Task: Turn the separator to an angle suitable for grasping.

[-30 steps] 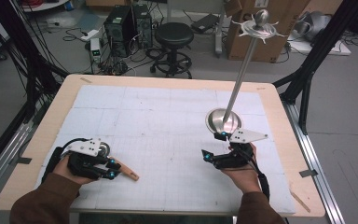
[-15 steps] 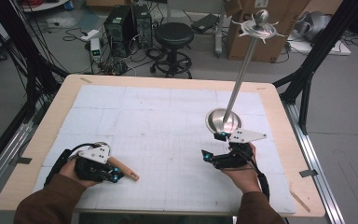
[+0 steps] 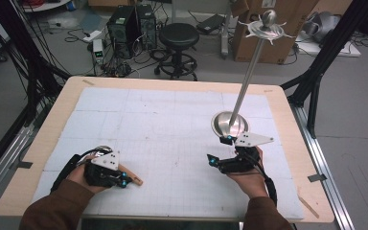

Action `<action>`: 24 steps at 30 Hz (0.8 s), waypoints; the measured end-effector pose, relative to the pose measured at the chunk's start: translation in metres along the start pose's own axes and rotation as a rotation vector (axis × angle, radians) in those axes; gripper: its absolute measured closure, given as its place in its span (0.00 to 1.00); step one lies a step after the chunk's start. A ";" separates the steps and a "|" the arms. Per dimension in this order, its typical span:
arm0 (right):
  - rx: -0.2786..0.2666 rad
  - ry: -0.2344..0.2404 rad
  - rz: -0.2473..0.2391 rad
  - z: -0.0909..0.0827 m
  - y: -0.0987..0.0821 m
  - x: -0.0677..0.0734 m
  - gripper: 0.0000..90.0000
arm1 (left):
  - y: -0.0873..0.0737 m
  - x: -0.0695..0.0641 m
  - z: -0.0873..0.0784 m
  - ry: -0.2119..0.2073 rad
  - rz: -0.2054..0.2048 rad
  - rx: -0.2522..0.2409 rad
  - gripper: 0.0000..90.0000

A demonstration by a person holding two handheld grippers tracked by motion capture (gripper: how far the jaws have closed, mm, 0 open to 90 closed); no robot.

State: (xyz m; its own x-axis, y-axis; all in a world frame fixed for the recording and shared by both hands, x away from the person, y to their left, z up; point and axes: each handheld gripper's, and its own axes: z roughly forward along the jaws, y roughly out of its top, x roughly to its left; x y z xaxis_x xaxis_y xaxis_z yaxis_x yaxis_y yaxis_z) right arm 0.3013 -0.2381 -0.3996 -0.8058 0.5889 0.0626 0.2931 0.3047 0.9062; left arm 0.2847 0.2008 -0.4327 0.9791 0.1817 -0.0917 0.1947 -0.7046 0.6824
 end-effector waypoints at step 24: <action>0.004 -0.008 0.007 0.000 -0.001 -0.003 0.18 | 0.014 0.011 0.014 0.110 -0.085 -0.003 1.00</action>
State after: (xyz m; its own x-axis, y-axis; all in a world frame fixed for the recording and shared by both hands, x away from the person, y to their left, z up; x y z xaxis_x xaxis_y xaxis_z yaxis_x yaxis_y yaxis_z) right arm 0.3032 -0.2401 -0.4008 -0.7994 0.5973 0.0654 0.3010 0.3039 0.9039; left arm 0.2988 0.1835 -0.4340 0.9466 0.3150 -0.0691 0.2763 -0.6817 0.6774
